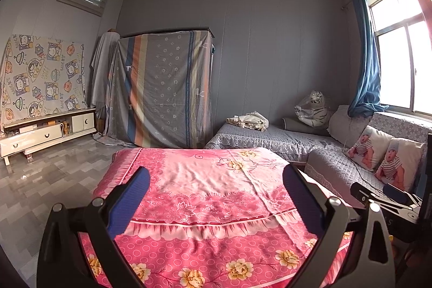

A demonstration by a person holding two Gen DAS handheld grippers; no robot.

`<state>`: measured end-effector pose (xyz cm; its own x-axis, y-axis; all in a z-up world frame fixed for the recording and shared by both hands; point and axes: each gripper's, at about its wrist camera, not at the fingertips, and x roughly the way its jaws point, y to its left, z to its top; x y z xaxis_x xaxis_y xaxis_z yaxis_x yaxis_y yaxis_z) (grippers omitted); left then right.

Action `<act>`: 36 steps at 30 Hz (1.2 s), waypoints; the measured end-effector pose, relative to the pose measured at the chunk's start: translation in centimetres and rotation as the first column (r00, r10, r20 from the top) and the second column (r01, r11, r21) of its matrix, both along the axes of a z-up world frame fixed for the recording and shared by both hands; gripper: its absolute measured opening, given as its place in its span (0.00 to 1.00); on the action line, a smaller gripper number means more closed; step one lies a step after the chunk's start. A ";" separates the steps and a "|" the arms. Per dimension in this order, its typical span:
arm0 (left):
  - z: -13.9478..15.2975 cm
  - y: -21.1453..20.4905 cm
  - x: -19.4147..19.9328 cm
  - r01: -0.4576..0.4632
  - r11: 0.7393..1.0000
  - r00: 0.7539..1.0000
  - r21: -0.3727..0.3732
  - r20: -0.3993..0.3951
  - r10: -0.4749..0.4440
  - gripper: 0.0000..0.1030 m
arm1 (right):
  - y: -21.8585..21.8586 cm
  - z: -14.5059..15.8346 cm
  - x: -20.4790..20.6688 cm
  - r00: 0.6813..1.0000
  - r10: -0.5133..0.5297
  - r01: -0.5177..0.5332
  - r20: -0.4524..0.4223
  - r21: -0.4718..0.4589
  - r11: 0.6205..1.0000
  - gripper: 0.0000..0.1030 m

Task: Collect trash

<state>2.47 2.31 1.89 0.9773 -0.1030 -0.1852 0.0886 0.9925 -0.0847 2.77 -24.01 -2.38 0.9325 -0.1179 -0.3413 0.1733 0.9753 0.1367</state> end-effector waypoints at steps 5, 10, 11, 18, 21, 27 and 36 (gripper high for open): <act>-0.1 0.0 0.2 0.002 1.000 1.000 -0.001 -0.004 -0.002 0.92 | -0.1 -0.2 0.2 1.000 -0.003 0.003 -0.008 0.006 1.000 0.90; -0.2 -0.1 0.3 0.005 1.000 1.000 -0.001 -0.006 -0.005 0.92 | 0.0 -0.2 0.2 1.000 -0.003 0.003 -0.012 0.009 1.000 0.90; -0.3 -0.1 0.3 0.006 1.000 1.000 -0.002 -0.007 -0.006 0.92 | -0.1 -0.3 0.2 1.000 -0.003 0.003 -0.013 0.011 1.000 0.90; -0.3 -0.1 0.2 0.010 1.000 1.000 -0.004 -0.008 -0.010 0.92 | -0.1 -0.3 0.3 1.000 -0.007 0.007 -0.018 0.013 1.000 0.90; -0.4 -0.1 0.2 0.011 1.000 1.000 -0.004 -0.009 -0.011 0.92 | -0.1 -0.3 0.3 1.000 -0.007 0.007 -0.018 0.011 1.000 0.90; -0.5 -0.1 0.4 0.017 1.000 1.000 -0.001 -0.011 -0.017 0.92 | -0.2 -0.5 0.4 1.000 -0.007 0.008 -0.022 0.015 1.000 0.90; -0.6 -0.2 0.4 0.027 1.000 1.000 0.002 -0.016 -0.027 0.92 | -0.3 -0.8 0.4 1.000 -0.008 0.008 -0.026 0.019 1.000 0.90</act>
